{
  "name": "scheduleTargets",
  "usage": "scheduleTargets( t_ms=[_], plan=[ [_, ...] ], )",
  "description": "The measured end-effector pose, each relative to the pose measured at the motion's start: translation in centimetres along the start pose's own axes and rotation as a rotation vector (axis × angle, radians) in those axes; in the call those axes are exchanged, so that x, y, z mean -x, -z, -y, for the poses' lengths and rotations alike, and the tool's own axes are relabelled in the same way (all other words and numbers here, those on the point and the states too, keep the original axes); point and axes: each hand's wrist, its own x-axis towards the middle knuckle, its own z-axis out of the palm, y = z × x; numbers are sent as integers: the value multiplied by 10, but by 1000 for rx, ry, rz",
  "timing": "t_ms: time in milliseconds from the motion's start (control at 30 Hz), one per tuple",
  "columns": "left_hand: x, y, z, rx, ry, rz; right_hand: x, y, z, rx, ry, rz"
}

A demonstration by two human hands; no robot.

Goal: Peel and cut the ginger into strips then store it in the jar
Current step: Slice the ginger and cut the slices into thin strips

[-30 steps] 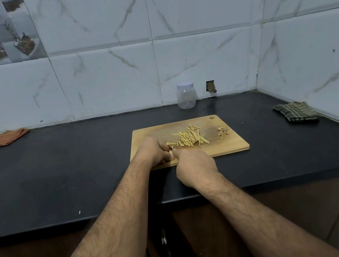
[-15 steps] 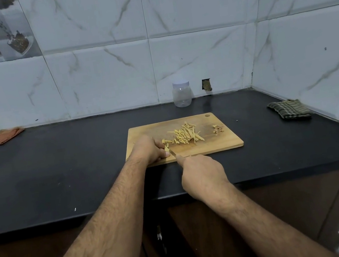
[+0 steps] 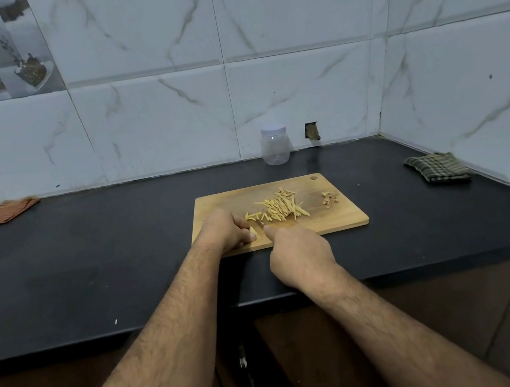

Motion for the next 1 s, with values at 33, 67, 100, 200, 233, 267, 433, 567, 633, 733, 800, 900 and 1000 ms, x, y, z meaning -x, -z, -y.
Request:
scheduleTargets(
  t_ms=[33, 67, 100, 200, 233, 267, 433, 567, 633, 733, 800, 900, 1000],
  plan=[
    [0, 0, 0, -4, -2, -2, -1, -2, 1, -15, 13, -8],
    [0, 0, 0, 2, -5, -5, -2, -3, 2, -29, 24, -17],
    [0, -1, 0, 15, -10, -9, -3, -5, 3, -41, 32, -26],
    [1, -1, 0, 15, -18, -13, -6, -8, 5, -64, 36, -31],
    [1, -1, 0, 7, -22, -11, -7, -8, 5, -64, 36, -28],
    [1, -1, 0, 1, -25, -10, -8, -9, 6, -62, 36, -25],
    [2, 1, -2, -13, -30, -11, -11, -8, 9, -32, 37, -14],
    [2, 1, -2, -1, -20, -15, -15, -5, 12, -14, 39, 6],
    [2, -1, -2, -4, -19, -32, -9, -4, 10, 2, 43, 16],
    [1, -2, -1, 17, -15, -51, 7, -5, 5, 56, 59, 47],
    [1, -2, -1, 27, -7, -48, 17, -5, 1, 80, 59, 66],
    [2, -2, -2, 24, 0, -35, 25, -4, -3, 103, 49, 68],
    [4, -2, -3, 18, 1, -44, 26, -4, -4, 104, 40, 70]
  ],
)
